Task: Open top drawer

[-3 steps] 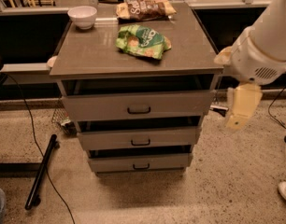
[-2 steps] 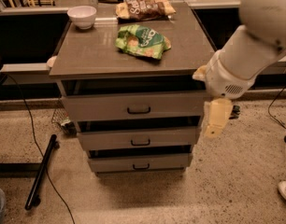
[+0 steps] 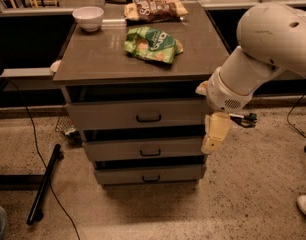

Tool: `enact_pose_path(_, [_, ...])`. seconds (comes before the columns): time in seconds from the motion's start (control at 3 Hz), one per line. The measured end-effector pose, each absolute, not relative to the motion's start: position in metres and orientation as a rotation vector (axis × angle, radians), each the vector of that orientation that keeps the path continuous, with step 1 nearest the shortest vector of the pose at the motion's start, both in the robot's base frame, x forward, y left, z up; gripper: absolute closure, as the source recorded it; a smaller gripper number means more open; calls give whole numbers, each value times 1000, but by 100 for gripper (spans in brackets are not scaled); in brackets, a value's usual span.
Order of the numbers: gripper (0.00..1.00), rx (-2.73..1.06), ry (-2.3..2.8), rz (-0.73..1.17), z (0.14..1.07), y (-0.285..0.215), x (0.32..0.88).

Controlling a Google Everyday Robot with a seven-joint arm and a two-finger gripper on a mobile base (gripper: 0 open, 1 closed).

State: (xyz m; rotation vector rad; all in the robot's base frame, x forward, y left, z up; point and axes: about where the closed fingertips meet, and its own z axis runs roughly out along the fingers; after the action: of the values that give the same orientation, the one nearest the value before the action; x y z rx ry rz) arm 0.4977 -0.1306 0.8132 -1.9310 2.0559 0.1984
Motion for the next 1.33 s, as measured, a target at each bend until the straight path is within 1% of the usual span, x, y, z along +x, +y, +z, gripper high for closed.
enact_pose_path(0.33, [0,-1942,2057,181,808,-125,501])
enact_pose_path(0.67, [0,-1986,1976,187,778,-107,518])
enact_pose_path(1.33, [0,-2007,1782,199,737,-87,591])
